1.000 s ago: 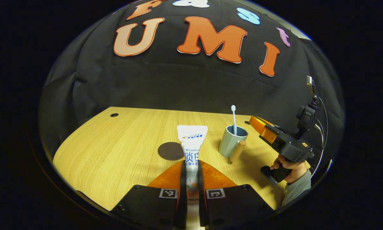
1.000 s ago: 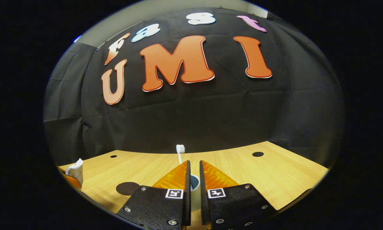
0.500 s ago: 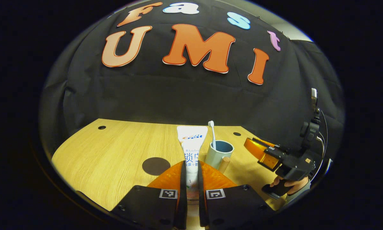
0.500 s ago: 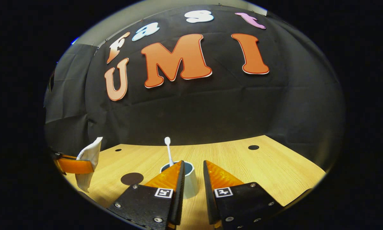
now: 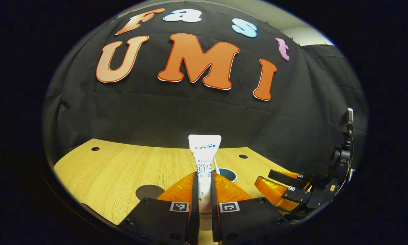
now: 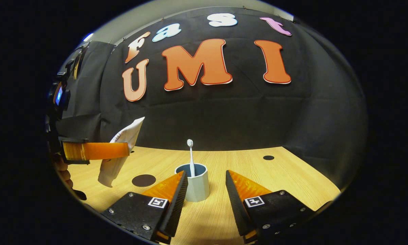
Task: Put the toothbrush and toothpaste on the desktop into the cup, then pick up the cup and place it on the coaster on the desktop.
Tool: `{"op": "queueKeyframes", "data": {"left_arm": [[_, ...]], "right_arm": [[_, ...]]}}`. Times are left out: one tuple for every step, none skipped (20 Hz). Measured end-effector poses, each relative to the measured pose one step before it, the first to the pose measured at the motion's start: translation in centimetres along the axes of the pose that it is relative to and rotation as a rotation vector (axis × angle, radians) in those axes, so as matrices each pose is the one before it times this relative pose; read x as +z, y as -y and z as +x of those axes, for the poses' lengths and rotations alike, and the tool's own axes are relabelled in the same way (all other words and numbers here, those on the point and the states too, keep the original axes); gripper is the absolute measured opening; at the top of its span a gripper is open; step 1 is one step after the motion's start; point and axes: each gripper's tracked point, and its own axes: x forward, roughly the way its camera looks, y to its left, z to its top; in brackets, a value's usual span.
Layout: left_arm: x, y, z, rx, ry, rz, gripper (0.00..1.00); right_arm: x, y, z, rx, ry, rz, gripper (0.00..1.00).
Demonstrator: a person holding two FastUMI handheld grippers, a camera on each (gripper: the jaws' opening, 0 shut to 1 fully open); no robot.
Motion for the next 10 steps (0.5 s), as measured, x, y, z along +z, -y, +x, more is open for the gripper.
{"op": "queueKeyframes", "data": {"left_arm": [[0.342,0.338,0.576,-0.01047,0.0086,0.00166,0.18],[0.404,0.45,0.527,-0.01088,0.01213,0.00139,0.18],[0.553,0.446,0.426,-0.01345,0.01541,0.00179,0.18],[0.262,0.437,0.201,-0.01292,0.01503,-0.00118,0.18],[0.341,0.536,0.332,-0.01754,0.01474,0.00013,0.18],[0.218,0.396,0.31,-0.01074,0.01098,0.00536,0.18],[0.292,0.152,0.386,-0.00128,0.01288,0.00652,0.18],[0.267,0.081,0.527,-0.00345,0.01147,0.00159,0.18],[0.275,0.372,0.358,-0.01318,0.01134,-0.00931,0.18],[0.196,0.329,0.496,-0.01689,0.01187,-0.01322,0.18]], "right_arm": [[-0.189,-0.218,-0.276,0.00677,0.00322,0.00411,0.68],[-0.303,0.048,-0.086,-0.00212,-0.00065,-0.0013,0.69],[-0.408,0.202,-0.084,-0.00483,-0.009,-0.00647,0.7],[-0.4,0.232,-0.078,-0.00338,-0.00714,-0.00321,0.7],[-0.243,0.131,-0.178,0.001,-0.00595,-0.00045,0.71],[-0.019,0.069,-0.137,-0.00118,-0.00259,0.00176,0.66],[0.012,0.26,-0.127,-0.00279,-0.00222,0.00304,0.65],[-0.078,0.318,-0.145,-0.00077,-0.001,0.00681,0.71],[0.082,0.293,-0.124,0.00013,0.00203,0.01029,0.71],[0.162,0.197,-0.308,0.00008,0.00366,0.00998,0.71]]}}
